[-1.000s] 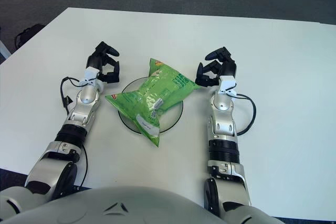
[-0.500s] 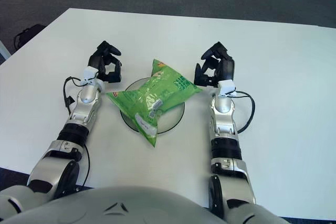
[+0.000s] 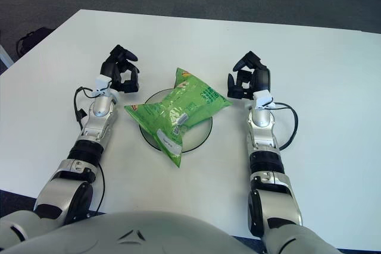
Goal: Put the snack into the plate.
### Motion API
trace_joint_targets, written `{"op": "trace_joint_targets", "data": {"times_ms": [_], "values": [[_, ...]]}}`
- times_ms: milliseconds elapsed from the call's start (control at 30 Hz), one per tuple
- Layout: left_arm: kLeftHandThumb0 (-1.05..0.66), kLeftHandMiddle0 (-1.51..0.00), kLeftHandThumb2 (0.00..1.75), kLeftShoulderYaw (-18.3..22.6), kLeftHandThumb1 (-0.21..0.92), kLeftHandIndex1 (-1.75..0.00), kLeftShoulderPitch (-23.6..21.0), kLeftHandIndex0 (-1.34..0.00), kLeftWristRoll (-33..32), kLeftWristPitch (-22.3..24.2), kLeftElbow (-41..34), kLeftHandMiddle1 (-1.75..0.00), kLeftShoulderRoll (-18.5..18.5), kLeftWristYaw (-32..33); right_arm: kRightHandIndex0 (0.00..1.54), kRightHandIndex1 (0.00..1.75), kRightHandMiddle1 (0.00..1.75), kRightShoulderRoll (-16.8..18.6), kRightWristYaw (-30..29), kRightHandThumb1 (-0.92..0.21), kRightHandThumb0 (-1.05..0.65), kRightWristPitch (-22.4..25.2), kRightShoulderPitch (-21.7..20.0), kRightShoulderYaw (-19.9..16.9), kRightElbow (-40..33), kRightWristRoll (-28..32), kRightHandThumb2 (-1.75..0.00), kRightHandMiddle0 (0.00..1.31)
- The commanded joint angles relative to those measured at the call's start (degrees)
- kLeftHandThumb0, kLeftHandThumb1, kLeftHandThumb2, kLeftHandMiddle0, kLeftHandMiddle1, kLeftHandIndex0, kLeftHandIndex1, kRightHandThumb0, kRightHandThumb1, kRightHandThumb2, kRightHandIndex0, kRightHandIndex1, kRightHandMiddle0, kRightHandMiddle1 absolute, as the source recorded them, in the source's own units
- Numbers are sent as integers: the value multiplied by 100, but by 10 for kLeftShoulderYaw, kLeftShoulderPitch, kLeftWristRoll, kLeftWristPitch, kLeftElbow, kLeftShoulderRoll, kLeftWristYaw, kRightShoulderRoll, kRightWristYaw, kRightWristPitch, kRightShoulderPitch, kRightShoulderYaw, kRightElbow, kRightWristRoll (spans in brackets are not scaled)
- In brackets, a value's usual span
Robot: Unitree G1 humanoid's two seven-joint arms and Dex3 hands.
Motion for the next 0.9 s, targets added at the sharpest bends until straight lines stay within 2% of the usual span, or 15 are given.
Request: {"op": "trace_joint_targets", "data": {"times_ms": [0,567,867], "values": [[-1,-57,143,7,22,-175,51,-56,-4,5,18,-175,-7,7,132,175,175,22,10,-27,-50,18,61,-6,52,21,-137,65],[-1,-57,144,15,22,-175,50,-56,-4,22,16,-175,-16,10,133,175,175,15,47,-25,-51,52,66,-20,47,55,-140,67],[-1,-58,145,16,21,-175,47,-57,-8,7,26,-175,-17,2,133,175,175,29,40,-31,-48,133,103,-25,-26,68,-132,62]]}}
